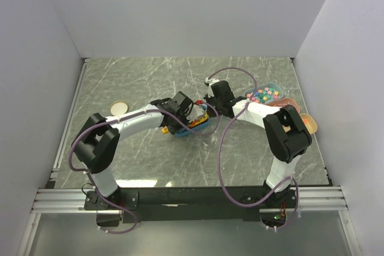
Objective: Pack the candies
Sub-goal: Scoop the fake candies from the storage box, then place the fake candies in the packing bottle.
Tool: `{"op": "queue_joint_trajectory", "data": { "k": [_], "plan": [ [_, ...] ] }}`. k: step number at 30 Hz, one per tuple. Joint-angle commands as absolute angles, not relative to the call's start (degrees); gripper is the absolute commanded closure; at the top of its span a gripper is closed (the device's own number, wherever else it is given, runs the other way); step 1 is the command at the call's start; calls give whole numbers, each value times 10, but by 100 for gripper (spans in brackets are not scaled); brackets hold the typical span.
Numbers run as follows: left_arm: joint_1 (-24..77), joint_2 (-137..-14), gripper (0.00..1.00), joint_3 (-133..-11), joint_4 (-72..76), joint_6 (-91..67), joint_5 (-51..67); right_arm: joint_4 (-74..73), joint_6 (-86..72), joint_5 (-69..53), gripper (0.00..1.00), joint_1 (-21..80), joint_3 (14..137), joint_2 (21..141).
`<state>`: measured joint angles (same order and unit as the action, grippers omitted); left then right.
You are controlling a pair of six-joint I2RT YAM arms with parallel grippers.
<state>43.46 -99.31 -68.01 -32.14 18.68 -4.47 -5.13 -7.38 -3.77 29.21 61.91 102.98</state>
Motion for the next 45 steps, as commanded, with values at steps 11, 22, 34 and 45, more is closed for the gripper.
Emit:
{"op": "queue_joint_trajectory", "data": {
  "k": [11, 22, 34, 45],
  "plan": [
    [417, -915, 99, -606, -229, 162, 14, -58, -96, -54, 86, 293, 649, 1002],
    [410, -876, 99, -565, -208, 164, 2, -90, -99, -26, 84, 292, 678, 1009],
    [406, -849, 99, -538, -199, 161, -18, -110, -106, -4, 82, 292, 692, 1032],
    [404, -791, 99, -523, -198, 167, -13, -131, -120, -4, 57, 292, 701, 1006]
  ]
}}
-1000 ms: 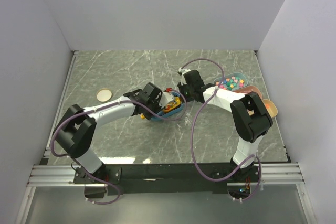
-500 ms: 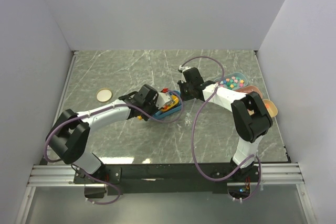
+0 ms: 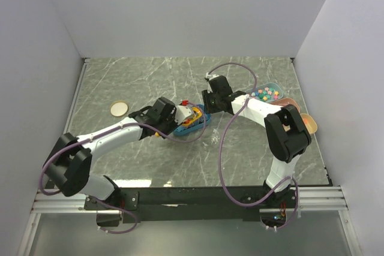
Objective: Pack the candies
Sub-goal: Place the fake candies in the packing bottle.
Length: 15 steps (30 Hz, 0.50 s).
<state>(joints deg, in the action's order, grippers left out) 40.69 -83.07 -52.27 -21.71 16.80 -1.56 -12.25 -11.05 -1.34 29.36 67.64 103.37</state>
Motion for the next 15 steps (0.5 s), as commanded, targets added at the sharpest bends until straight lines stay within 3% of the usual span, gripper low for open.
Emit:
{"op": "queue_joint_trajectory", "data": {
  "k": [1, 3, 9, 15],
  "plan": [
    [404, -786, 99, -524, -206, 170, -9, -134, -121, -3, 54, 292, 701, 1000],
    [404, -770, 99, -527, -216, 175, -6, -147, -127, -1, 52, 291, 704, 984],
    [406, -723, 99, -548, -286, 205, 18, -181, -155, 14, 29, 266, 689, 930],
    [432, -692, 99, -588, -383, 239, 28, -204, -198, 27, 25, 232, 648, 851]
  ]
}}
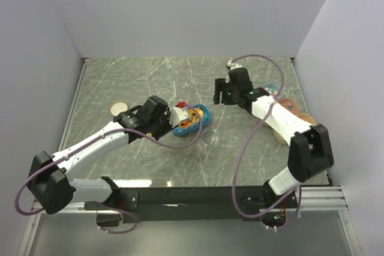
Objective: Pack the candies
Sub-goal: Place the fake candies in the packing bottle.
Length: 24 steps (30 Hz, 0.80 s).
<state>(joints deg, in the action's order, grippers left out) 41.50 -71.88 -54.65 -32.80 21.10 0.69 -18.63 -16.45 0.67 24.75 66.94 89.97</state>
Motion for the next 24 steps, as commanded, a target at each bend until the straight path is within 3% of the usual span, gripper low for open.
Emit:
{"op": "queue_joint_trajectory", "data": {
  "k": [1, 24],
  "plan": [
    [438, -693, 99, -603, -394, 243, 28, -204, -200, 30, 25, 226, 642, 840],
    [604, -897, 99, -818, -641, 226, -156, -219, -196, 48, 15, 189, 528, 712]
  ]
}}
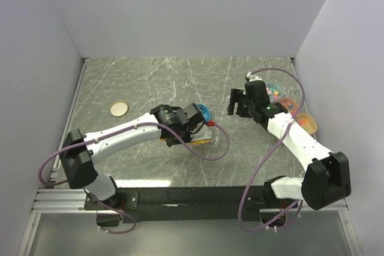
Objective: Pack the candies
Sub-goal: Place the fake candies in the packing bottle.
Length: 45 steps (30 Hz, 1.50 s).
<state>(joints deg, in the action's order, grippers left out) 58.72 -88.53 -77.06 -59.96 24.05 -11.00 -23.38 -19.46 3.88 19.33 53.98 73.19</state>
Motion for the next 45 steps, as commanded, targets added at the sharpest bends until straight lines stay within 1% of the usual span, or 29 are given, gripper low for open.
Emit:
{"op": "queue_joint_trajectory", "data": {
  "k": [1, 11, 16, 24, 31, 45],
  "plan": [
    [608, -903, 99, -823, -646, 223, -163, -214, -197, 47, 15, 186, 519, 708],
    [649, -961, 99, -868, -684, 201, -264, -187, -195, 35, 14, 177, 469, 686],
    [664, -970, 99, -864, -686, 200, -322, -182, -192, 34, 14, 174, 458, 676],
    [691, -978, 99, -862, -685, 200, -380, -171, -195, 23, 14, 171, 439, 672],
    [716, -989, 99, -867, -682, 206, -402, -159, -198, 17, 14, 170, 429, 671],
    [727, -1002, 99, -872, -667, 228, -435, -136, -205, -12, 14, 166, 417, 677]
  ]
}}
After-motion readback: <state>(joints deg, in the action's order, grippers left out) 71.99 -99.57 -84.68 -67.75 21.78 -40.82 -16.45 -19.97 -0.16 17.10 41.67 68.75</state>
